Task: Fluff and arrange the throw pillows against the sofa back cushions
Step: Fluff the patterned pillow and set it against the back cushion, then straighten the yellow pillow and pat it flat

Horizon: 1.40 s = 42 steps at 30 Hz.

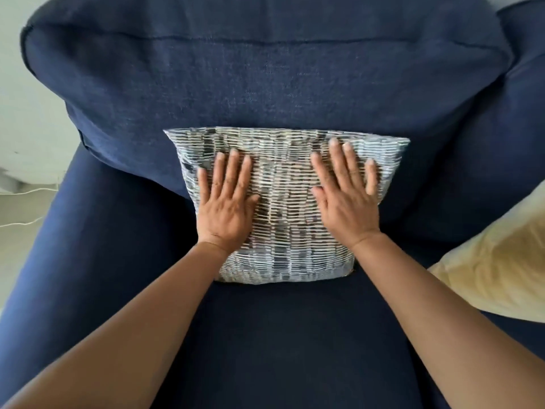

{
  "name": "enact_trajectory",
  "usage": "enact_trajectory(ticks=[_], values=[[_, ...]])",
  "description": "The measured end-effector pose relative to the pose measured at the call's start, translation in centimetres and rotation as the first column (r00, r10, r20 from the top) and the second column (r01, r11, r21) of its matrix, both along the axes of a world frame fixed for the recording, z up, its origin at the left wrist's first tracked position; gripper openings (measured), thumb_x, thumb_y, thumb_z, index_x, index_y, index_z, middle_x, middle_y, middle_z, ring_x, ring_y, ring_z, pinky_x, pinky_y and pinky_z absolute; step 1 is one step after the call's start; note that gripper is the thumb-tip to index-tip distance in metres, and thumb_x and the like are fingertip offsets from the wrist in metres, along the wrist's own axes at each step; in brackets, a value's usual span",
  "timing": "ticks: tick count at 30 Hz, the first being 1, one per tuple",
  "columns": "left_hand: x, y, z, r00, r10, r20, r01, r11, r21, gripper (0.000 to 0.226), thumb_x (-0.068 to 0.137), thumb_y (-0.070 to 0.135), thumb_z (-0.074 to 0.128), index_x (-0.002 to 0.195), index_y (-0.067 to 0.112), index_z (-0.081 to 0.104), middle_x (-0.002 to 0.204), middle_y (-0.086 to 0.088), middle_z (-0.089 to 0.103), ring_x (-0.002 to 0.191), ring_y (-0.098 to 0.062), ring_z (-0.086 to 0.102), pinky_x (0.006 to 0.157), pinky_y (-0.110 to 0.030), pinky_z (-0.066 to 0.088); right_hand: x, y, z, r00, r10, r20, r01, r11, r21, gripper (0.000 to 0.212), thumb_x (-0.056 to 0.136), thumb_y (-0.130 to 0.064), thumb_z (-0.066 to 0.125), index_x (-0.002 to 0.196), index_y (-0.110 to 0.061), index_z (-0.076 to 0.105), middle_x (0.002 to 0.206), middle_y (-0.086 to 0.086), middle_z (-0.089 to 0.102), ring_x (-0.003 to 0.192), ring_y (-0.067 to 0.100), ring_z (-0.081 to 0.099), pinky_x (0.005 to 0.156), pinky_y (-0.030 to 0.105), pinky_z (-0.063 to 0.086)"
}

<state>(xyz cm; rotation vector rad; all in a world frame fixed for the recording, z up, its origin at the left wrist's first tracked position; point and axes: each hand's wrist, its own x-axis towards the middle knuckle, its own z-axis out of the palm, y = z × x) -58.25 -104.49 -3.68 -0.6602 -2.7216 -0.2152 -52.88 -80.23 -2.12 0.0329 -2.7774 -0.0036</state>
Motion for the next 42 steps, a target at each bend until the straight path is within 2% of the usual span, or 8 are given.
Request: enact_trajectory(ticks=[4,8,12,14,22,28,33,42], values=[[-1.8,-2.2,0.3,0.994,0.108,0.009,-0.107,0.992,-0.061,0.064,0.108,0.041,0.024,0.161,0.021,-0.007,0.169,-0.003,-0.006,0.153,-0.021,-0.021,0.123,-0.055,-0.009,0.2,4.8,0.1,0.98,-0.198,0.034,0.199,0.98,-0.014,0.062,0.105,-0.043,0.028,0.159,-0.027,0.004,0.168,0.006,0.002,0.154,0.023,-0.002,0.119,0.056,-0.002],[-0.6,-1.8,2.5,0.937,0.344,0.058,-0.349,0.927,0.137,0.063,0.109,0.029,0.031,0.162,0.014,0.002,0.17,-0.013,0.001,0.155,-0.036,-0.006,0.122,-0.06,-0.006,1.4,5.7,1.4,0.979,-0.205,-0.002,0.205,0.978,-0.038,0.061,0.106,-0.04,0.028,0.159,-0.019,0.007,0.168,0.007,0.003,0.154,0.023,0.001,0.12,0.055,0.0],[1.5,1.5,5.0,0.999,-0.018,-0.04,0.017,1.0,-0.011,0.06,0.108,0.035,0.026,0.162,0.013,0.013,0.17,-0.011,0.005,0.156,-0.035,-0.001,0.124,-0.055,-0.007,1.9,1.5,3.1,0.997,0.078,-0.012,-0.078,0.997,-0.017,0.063,0.105,-0.044,0.029,0.159,-0.017,0.012,0.167,0.004,0.003,0.154,0.022,0.001,0.122,0.049,-0.006],[1.8,2.2,5.5,0.996,0.024,0.085,-0.013,0.991,-0.136,0.061,0.107,0.043,0.015,0.163,0.02,0.005,0.17,-0.006,-0.003,0.156,-0.029,-0.009,0.124,-0.054,-0.008,2.1,-0.1,3.2,0.973,0.201,0.114,-0.209,0.976,0.059,0.063,0.105,-0.044,0.032,0.159,-0.02,0.01,0.168,0.005,0.0,0.154,0.022,-0.004,0.122,0.048,-0.007],[3.7,-1.2,10.5,0.807,0.447,0.386,-0.39,0.894,-0.221,0.07,0.105,0.033,0.035,0.162,0.022,-0.004,0.169,-0.012,-0.015,0.154,-0.034,-0.018,0.122,-0.06,-0.007,5.3,3.2,6.5,0.898,-0.228,0.376,0.278,0.957,-0.083,0.063,0.105,-0.041,0.024,0.159,-0.024,-0.004,0.166,0.005,-0.015,0.151,0.026,-0.019,0.12,0.056,-0.004],[10.4,2.9,15.4,0.875,0.199,0.442,-0.28,0.952,0.126,0.053,0.103,0.033,0.05,0.155,0.026,0.037,0.168,-0.009,0.019,0.154,-0.03,0.018,0.121,-0.052,0.021,11.8,3.8,11.8,0.935,-0.319,0.155,0.354,0.842,-0.406,0.041,0.099,-0.03,0.048,0.139,-0.021,0.052,0.157,0.009,0.037,0.145,0.028,0.031,0.107,0.052,0.027],[15.1,10.7,17.9,0.864,0.013,0.503,-0.226,0.903,0.365,0.039,0.102,0.033,0.054,0.14,0.029,0.057,0.145,-0.004,0.055,0.124,-0.031,0.057,0.1,-0.047,0.047,17.6,8.2,13.9,0.911,-0.406,-0.073,0.297,0.769,-0.566,0.029,0.095,-0.017,0.054,0.12,-0.019,0.069,0.134,0.005,0.059,0.127,0.026,0.051,0.097,0.042,0.031],[20.0,28.2,19.6,0.816,-0.195,0.544,-0.017,0.933,0.359,0.068,0.091,0.054,0.065,0.151,0.031,0.043,0.156,0.001,0.044,0.141,-0.023,0.041,0.112,-0.049,0.032,24.4,27.9,18.3,0.805,-0.52,-0.285,0.376,0.82,-0.432,0.022,0.092,-0.012,0.058,0.109,-0.016,0.072,0.124,0.009,0.061,0.117,0.03,0.055,0.091,0.04,0.033]])
